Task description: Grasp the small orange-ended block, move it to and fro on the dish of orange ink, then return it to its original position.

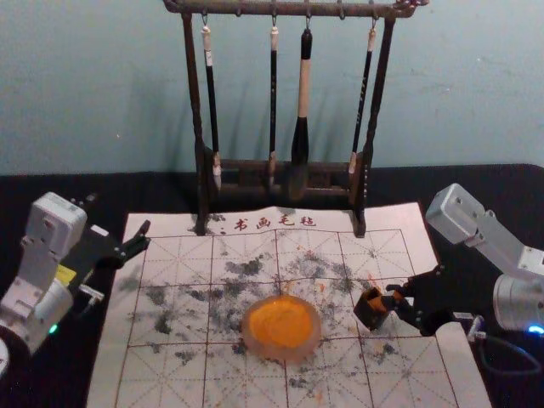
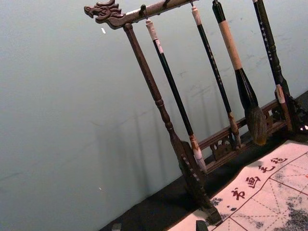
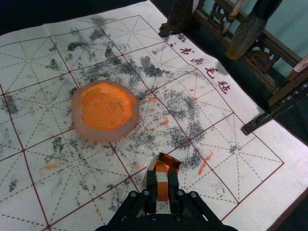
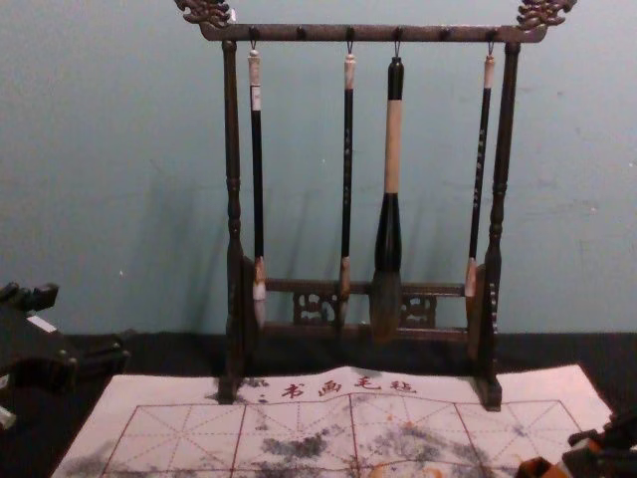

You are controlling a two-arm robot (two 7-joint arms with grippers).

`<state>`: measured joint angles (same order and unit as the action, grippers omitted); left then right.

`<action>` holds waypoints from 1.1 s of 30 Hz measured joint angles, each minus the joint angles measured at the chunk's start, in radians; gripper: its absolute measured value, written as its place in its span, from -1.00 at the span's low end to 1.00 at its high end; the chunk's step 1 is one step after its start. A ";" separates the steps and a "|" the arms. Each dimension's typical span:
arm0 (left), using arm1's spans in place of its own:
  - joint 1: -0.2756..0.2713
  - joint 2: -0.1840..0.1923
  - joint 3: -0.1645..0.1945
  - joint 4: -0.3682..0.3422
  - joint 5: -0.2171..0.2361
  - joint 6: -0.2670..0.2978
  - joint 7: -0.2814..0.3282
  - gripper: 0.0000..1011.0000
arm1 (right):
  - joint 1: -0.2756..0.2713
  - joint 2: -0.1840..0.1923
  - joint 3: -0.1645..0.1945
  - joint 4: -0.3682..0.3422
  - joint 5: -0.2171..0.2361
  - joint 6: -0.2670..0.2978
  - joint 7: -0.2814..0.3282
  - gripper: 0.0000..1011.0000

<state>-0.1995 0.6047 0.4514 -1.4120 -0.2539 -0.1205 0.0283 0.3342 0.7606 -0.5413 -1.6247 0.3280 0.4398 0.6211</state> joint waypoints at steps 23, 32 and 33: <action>0.000 0.000 0.000 0.000 0.000 0.000 0.000 0.98 | 0.019 -0.012 -0.022 0.023 -0.014 0.012 0.012 -0.77; 0.000 0.000 0.000 0.000 0.000 0.000 0.000 0.98 | 0.025 -0.022 -0.025 0.034 -0.019 0.012 0.010 -0.76; 0.000 0.000 0.000 0.000 0.000 0.000 0.000 0.98 | 0.025 -0.023 -0.025 0.035 -0.019 0.012 0.009 -0.76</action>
<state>-0.1995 0.6047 0.4514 -1.4120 -0.2539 -0.1205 0.0283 0.3591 0.7379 -0.5661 -1.5900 0.3093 0.4513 0.6303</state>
